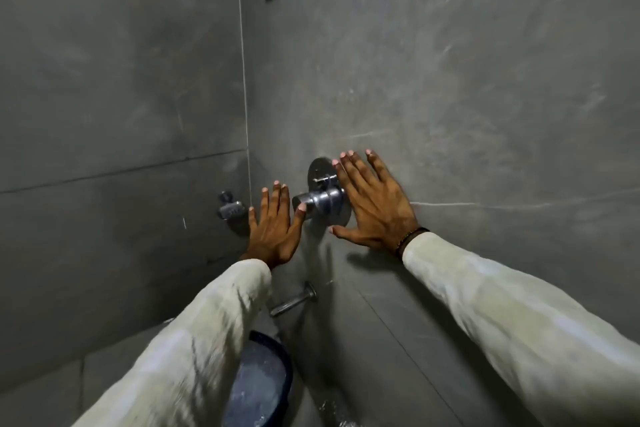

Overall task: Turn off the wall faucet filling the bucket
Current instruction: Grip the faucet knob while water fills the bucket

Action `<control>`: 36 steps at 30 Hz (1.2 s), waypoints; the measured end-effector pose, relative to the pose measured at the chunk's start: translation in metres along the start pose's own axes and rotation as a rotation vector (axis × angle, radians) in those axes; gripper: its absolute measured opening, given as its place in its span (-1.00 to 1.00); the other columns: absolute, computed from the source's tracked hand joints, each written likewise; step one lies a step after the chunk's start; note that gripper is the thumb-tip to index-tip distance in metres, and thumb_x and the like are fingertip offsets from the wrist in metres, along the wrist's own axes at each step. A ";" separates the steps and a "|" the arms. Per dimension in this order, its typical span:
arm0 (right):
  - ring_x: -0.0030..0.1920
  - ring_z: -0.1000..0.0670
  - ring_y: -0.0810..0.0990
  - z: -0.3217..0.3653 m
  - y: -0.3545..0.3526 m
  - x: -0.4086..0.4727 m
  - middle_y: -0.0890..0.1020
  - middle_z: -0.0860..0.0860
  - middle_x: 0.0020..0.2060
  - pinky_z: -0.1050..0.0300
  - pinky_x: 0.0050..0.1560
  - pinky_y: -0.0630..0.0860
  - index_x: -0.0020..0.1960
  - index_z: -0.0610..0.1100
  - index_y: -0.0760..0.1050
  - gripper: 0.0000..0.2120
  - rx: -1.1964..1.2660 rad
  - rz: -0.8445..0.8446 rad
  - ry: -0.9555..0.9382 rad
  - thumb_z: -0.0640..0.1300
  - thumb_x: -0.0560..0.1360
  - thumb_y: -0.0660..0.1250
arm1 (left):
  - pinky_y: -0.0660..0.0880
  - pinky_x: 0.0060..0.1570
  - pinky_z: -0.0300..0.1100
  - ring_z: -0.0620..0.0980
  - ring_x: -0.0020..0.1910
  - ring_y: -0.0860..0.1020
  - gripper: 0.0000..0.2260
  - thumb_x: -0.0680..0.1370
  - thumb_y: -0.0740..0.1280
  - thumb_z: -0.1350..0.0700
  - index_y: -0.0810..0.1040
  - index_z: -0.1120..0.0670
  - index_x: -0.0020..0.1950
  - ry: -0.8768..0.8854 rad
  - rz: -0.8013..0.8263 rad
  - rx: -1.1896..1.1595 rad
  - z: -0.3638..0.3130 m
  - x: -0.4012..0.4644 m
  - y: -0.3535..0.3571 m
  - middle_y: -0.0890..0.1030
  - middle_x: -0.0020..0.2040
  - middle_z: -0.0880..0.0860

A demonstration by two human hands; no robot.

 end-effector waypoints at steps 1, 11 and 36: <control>0.73 -0.22 -0.19 0.005 0.011 0.009 -0.13 -0.24 0.72 -0.26 0.69 -0.25 0.72 -0.28 -0.23 0.13 -0.067 0.010 -0.028 0.54 0.54 0.01 | -0.27 0.57 0.22 -0.02 0.63 -0.29 -0.33 0.62 -0.20 -0.30 -0.18 0.00 0.66 -0.057 0.005 -0.028 0.006 0.006 0.008 -0.24 0.67 -0.04; 0.70 -0.35 -0.23 0.023 0.057 0.055 -0.20 -0.38 0.67 -0.25 0.67 -0.30 0.67 -0.37 -0.28 0.08 -0.514 0.034 -0.042 0.49 0.59 -0.10 | 0.13 0.49 0.29 0.14 0.54 0.27 -0.51 0.67 -0.08 -0.20 0.30 -0.04 0.53 -0.144 0.029 -0.248 0.035 0.037 0.050 0.33 0.57 0.07; 0.70 -0.36 -0.21 0.024 0.055 0.060 -0.22 -0.40 0.67 -0.22 0.71 -0.16 0.68 -0.36 -0.27 -0.04 -0.557 0.007 -0.023 0.36 0.64 -0.08 | 0.24 0.31 0.20 0.14 0.25 0.42 -0.49 0.62 -0.16 -0.33 0.44 -0.06 0.11 -0.100 0.224 -0.027 0.042 0.039 0.040 0.47 0.04 0.02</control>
Point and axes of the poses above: each hand's wrist, its own x-axis towards the middle knuckle, its own y-axis out of the palm, z = x × y, the point moved 9 cm from there along x, towards the middle knuckle
